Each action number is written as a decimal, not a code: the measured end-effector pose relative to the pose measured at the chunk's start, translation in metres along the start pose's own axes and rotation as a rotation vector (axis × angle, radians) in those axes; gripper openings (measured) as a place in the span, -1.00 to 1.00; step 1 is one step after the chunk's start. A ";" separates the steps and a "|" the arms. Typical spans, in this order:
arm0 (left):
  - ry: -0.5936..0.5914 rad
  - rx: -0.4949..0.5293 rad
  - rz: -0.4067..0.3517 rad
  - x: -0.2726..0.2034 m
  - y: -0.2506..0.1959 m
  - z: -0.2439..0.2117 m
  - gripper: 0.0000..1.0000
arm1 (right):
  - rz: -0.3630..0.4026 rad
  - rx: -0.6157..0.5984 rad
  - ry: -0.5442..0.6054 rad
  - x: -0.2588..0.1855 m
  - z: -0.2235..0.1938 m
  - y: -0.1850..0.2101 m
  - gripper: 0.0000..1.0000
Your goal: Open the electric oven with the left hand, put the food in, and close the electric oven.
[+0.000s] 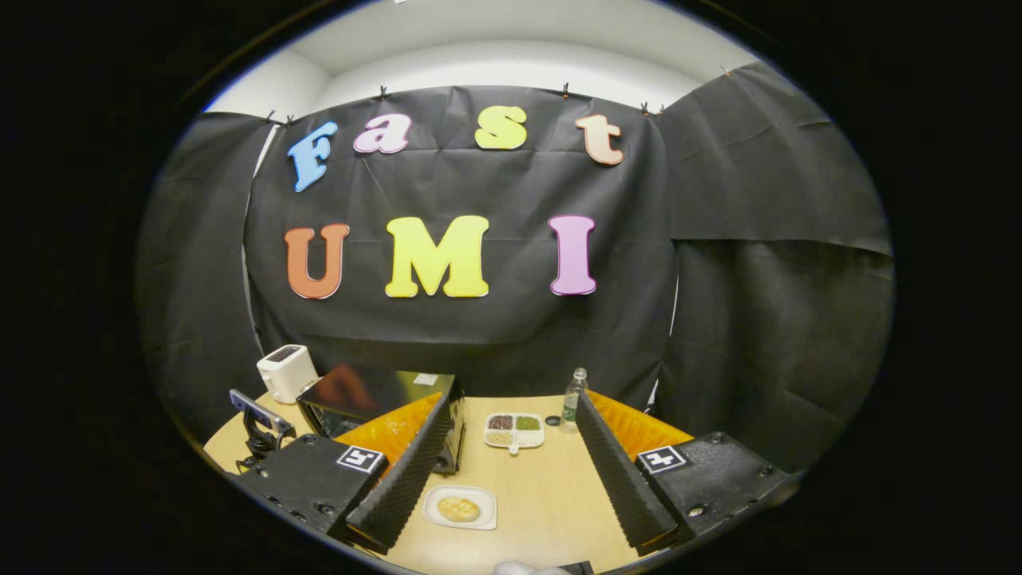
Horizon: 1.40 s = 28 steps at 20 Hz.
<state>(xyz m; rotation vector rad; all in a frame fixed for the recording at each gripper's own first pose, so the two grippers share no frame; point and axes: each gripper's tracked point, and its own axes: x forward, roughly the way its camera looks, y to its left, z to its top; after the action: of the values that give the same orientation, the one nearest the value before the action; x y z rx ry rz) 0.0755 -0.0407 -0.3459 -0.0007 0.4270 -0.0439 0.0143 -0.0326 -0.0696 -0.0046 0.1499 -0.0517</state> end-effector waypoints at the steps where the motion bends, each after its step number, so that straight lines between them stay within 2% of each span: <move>1: 0.008 0.011 -0.001 -0.002 0.000 -0.005 0.96 | -0.002 -0.001 0.006 0.001 -0.002 0.001 0.99; 8: 0.114 -0.003 -0.005 -0.011 -0.001 -0.051 0.96 | 0.005 0.005 0.031 -0.002 -0.017 0.002 1.00; 14: 0.308 -0.105 0.000 -0.011 0.002 -0.113 0.92 | 0.010 0.000 0.055 -0.001 -0.030 0.007 1.00; 16: 0.319 -0.122 0.003 -0.009 0.004 -0.116 0.96 | 0.009 -0.005 0.068 -0.002 -0.036 0.006 1.00; 21: 0.316 -0.046 -0.003 -0.007 0.000 -0.118 0.89 | 0.003 0.009 0.091 0.000 -0.045 0.003 1.00; 28: 0.322 -0.037 -0.007 -0.009 0.001 -0.119 0.89 | 0.013 0.010 0.093 0.001 -0.046 0.006 1.00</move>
<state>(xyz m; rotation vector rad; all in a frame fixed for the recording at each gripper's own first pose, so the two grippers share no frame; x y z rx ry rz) 0.0185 -0.0379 -0.4504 -0.0316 0.7496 -0.0429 0.0089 -0.0268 -0.1150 0.0083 0.2430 -0.0392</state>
